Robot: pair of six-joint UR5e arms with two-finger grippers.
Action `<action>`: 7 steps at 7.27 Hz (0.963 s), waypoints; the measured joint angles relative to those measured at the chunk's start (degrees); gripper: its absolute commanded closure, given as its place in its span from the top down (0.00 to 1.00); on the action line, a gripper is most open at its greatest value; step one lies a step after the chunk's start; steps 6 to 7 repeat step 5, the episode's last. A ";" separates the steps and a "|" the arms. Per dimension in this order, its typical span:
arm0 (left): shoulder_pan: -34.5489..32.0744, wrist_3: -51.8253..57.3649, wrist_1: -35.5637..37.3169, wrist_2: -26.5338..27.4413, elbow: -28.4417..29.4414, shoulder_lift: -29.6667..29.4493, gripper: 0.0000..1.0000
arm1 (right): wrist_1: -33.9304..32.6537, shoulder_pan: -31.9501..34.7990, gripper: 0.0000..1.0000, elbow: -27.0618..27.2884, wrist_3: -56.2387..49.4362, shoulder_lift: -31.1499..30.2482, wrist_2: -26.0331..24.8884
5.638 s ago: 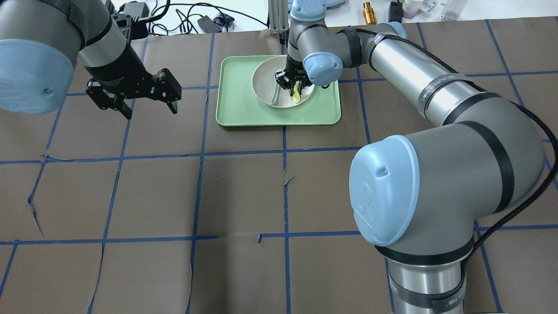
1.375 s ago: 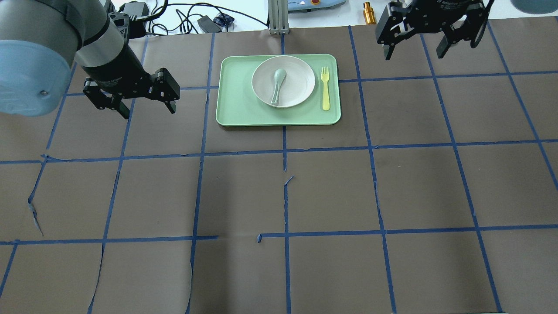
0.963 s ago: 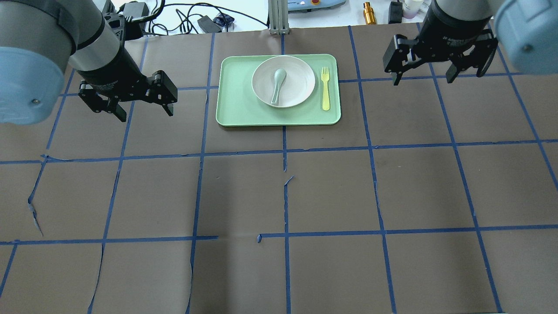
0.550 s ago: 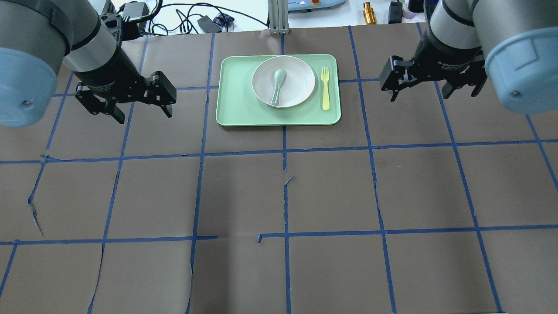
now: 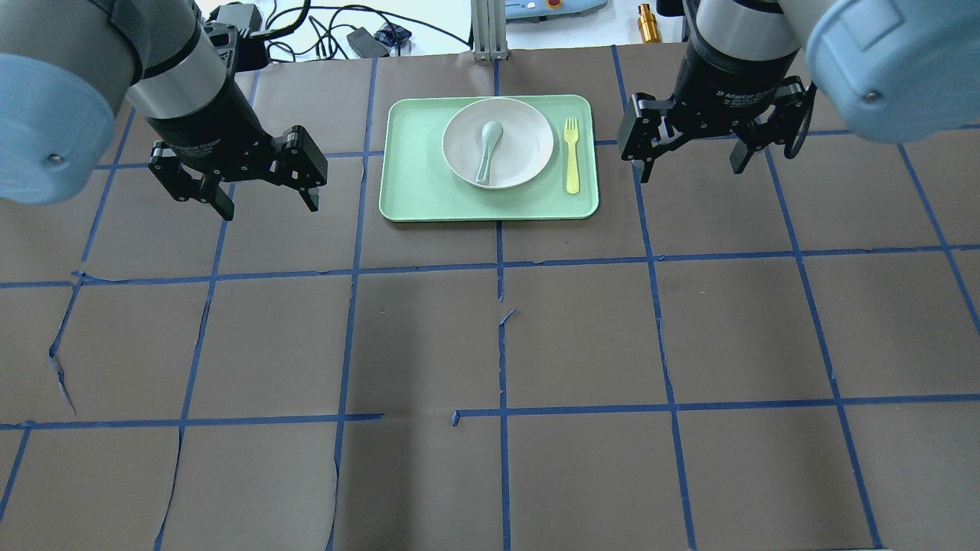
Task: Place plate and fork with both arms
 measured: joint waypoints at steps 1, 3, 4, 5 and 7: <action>-0.51 0.13 1.01 0.16 -0.19 -0.10 1.00 | 0.27 0.17 1.00 -0.21 0.02 0.22 0.21; -1.08 -0.02 1.85 0.12 -0.33 -0.19 1.00 | 0.26 0.24 1.00 -0.14 -0.04 0.34 0.24; -1.14 -0.14 1.89 0.07 -0.35 -0.19 1.00 | 0.23 0.25 1.00 -0.12 -0.08 0.36 0.05; -1.16 -0.34 1.90 0.04 -0.35 -0.17 1.00 | 0.22 0.25 1.00 -0.10 -0.09 0.35 0.08; -1.16 -0.34 1.90 0.04 -0.35 -0.17 1.00 | 0.22 0.25 1.00 -0.10 -0.09 0.35 0.08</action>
